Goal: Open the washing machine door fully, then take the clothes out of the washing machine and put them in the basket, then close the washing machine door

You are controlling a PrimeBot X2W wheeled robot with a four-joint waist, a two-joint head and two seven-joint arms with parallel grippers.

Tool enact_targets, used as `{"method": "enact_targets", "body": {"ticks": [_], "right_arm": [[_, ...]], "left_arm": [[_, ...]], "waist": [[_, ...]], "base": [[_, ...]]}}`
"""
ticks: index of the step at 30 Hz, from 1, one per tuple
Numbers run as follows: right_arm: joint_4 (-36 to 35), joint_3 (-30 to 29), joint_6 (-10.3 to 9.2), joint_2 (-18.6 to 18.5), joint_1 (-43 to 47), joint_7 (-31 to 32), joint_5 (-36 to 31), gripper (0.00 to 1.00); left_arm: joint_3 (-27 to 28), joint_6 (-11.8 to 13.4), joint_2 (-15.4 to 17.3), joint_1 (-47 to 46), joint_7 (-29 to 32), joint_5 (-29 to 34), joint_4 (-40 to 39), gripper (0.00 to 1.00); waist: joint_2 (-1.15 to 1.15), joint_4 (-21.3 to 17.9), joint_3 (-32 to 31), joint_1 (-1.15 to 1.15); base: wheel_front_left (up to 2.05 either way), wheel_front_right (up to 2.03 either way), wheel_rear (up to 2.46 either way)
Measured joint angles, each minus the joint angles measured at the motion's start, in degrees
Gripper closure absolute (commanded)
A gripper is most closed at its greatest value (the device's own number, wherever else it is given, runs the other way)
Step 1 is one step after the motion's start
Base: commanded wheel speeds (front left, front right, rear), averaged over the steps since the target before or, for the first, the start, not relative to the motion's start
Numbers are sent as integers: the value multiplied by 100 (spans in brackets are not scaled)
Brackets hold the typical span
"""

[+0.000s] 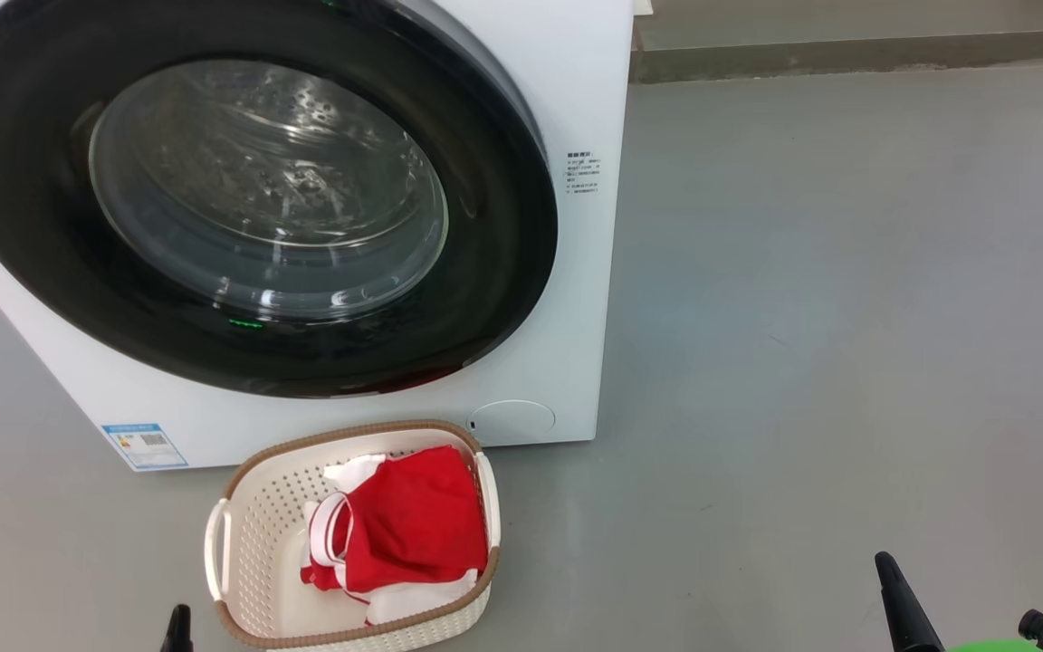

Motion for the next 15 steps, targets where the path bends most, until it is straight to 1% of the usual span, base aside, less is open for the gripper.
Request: {"method": "enact_targets", "body": {"ticks": [15], "right_arm": [[-86,-119,-1,18,-134,240,834,100]], "left_arm": [[99,0,-26,-242,238,-806,-46,100]], "waist": [[0,27,32,0]], "base": [[0,0,0]]}}
